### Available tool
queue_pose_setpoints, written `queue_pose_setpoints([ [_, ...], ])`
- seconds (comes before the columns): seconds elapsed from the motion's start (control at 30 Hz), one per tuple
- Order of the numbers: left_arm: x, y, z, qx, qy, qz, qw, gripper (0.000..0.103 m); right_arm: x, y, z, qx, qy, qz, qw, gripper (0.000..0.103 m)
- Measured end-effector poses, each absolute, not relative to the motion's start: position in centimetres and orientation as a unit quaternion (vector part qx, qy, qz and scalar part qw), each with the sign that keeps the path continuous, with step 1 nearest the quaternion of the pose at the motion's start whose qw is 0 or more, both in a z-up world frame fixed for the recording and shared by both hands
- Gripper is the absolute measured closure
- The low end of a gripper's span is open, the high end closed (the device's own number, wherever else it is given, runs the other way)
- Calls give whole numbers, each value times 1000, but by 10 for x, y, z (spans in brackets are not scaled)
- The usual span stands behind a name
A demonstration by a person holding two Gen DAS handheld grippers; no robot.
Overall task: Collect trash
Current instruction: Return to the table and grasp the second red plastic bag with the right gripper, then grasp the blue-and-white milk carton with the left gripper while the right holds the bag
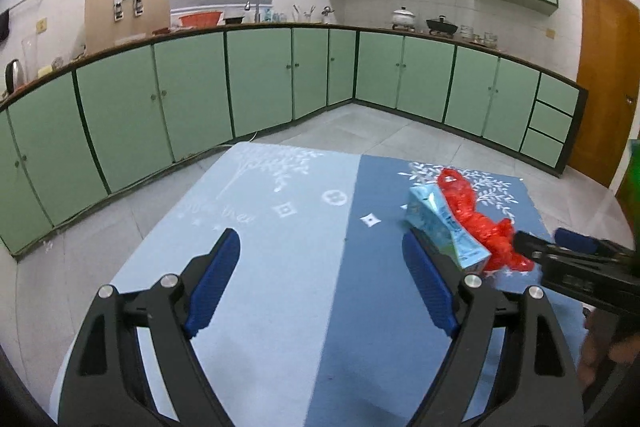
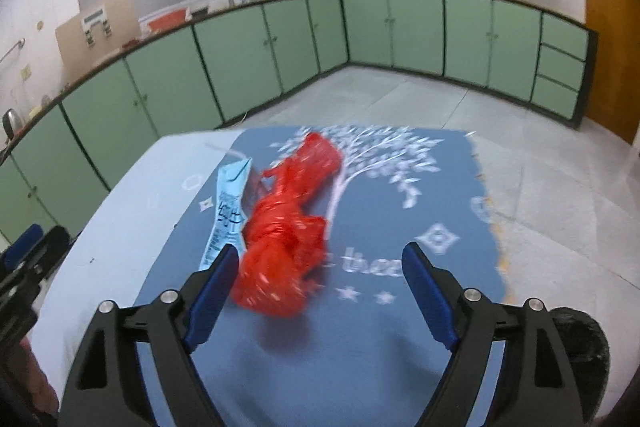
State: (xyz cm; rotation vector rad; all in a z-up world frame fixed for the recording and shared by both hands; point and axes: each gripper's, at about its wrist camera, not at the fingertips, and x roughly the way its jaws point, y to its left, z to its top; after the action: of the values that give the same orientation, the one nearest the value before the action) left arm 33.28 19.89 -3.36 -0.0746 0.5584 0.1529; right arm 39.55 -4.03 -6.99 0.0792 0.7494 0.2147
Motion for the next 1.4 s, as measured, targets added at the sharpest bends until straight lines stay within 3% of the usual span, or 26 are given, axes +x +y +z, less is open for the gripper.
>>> queue_pose_setpoints([
  [0.07,336,201,-36,-43,280,73,956,22,403,-32,-77,35,376,112,919,29],
  [0.17,336,200,-41,-43,280,70,956,22,410,-25,-84,39,393,129,910,51],
  [0.23,337,200,-45,-47,282,67,956,21,412,-28,-85,53,398,141,905,60],
  [0.27,339,200,-46,-49,283,64,956,21,411,-29,-84,57,399,146,903,70],
  [0.4,346,188,-50,-52,289,52,955,21,407,-35,-81,63,398,162,901,84],
  [1.07,409,79,-78,-45,321,20,946,21,361,-144,-58,85,350,95,928,86],
  [1.27,427,63,-92,-22,329,44,943,35,355,-143,-60,75,333,85,936,86],
  [1.33,432,62,-94,-26,336,41,941,47,354,-141,-61,78,332,85,936,86],
  [1.4,435,63,-95,-33,344,39,938,68,353,-144,-62,82,332,84,936,86],
])
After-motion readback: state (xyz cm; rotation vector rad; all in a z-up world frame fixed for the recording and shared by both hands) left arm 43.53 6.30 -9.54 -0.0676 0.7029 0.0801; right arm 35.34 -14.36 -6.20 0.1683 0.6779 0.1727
